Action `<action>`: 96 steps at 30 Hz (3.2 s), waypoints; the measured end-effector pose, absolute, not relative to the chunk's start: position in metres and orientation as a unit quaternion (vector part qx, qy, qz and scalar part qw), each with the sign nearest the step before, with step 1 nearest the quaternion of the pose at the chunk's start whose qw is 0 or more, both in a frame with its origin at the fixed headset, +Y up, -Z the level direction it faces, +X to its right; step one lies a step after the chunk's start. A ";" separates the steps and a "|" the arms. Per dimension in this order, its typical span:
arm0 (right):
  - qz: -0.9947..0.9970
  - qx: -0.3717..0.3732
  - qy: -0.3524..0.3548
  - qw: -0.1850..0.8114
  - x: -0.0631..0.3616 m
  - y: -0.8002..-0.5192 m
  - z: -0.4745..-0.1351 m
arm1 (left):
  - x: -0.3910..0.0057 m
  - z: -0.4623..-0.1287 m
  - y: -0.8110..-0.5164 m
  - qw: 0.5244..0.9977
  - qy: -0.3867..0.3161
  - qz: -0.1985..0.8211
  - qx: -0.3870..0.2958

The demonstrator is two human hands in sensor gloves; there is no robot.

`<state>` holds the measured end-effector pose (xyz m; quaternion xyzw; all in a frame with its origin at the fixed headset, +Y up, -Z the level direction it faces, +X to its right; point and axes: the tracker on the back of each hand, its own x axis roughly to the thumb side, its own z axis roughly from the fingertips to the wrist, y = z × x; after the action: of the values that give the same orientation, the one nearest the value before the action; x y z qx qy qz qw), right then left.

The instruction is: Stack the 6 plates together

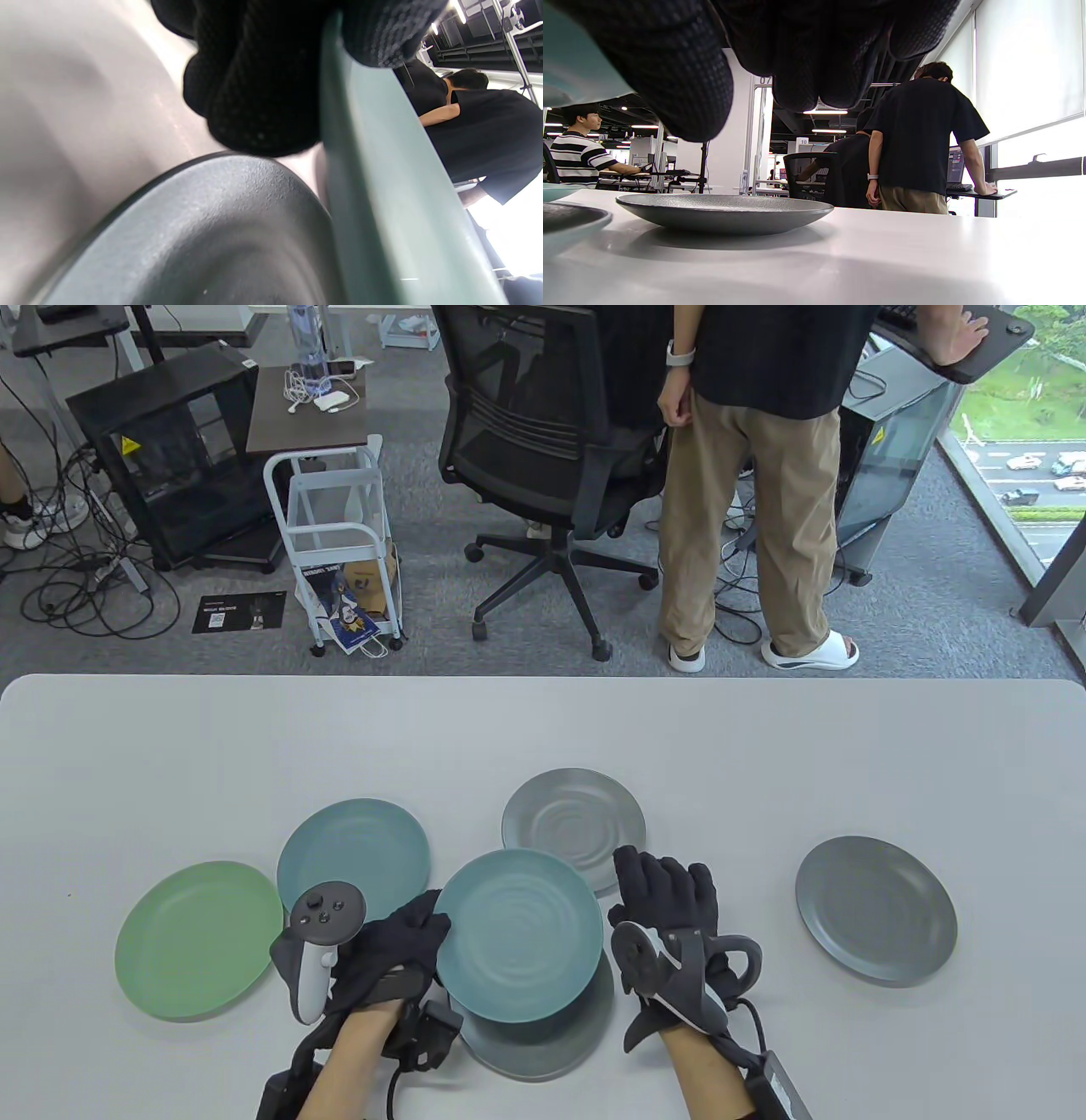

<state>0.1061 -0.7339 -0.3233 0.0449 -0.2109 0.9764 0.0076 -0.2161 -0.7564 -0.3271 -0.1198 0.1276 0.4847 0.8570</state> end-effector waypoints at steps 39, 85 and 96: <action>0.984 0.047 -0.169 -0.004 0.106 -0.735 -0.325 | -0.205 -0.321 -0.742 0.960 0.181 0.206 -0.055; 0.987 0.077 -0.007 -0.139 0.066 -0.743 -0.399 | -0.195 -0.318 -0.741 0.979 0.199 0.028 0.016; 0.981 0.091 -0.130 -0.110 0.067 -0.741 -0.386 | -0.196 -0.317 -0.740 0.979 0.201 0.028 0.014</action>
<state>0.0669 -0.7407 -0.3861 0.0908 -0.1298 0.9812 -0.1105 -0.1957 -0.7399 -0.3171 0.0136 0.2009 0.0284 0.9791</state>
